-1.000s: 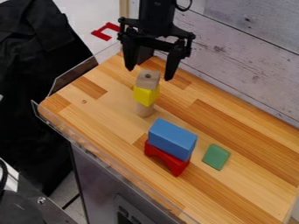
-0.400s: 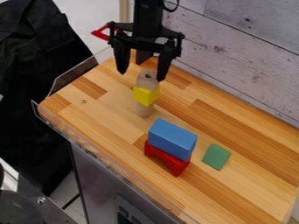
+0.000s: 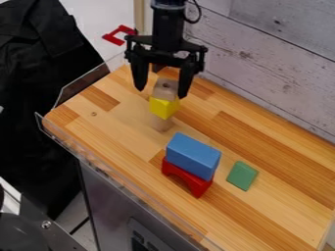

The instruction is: Take the cube with a hole and put it on top of the blue rectangle

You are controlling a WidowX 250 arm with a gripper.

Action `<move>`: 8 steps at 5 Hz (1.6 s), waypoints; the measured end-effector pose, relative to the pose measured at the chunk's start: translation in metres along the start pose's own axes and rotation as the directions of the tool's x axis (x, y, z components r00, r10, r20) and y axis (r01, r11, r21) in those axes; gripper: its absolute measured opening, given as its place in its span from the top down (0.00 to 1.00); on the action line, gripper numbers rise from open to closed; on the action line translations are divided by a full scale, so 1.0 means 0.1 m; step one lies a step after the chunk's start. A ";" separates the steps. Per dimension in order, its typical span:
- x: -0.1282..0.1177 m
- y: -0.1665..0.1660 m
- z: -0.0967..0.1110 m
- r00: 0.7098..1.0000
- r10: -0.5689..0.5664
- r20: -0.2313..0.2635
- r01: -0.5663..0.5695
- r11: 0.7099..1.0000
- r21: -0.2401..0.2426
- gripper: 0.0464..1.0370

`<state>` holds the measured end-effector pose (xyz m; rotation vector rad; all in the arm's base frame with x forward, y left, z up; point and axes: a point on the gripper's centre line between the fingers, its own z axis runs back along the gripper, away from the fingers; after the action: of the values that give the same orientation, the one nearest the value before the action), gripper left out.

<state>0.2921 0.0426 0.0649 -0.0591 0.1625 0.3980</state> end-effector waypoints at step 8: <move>-0.54 -0.55 0.25 0.987 -0.163 0.010 0.163 0.987 0.001 0.47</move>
<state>0.2682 -0.0260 0.1002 -0.0693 0.1467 0.2347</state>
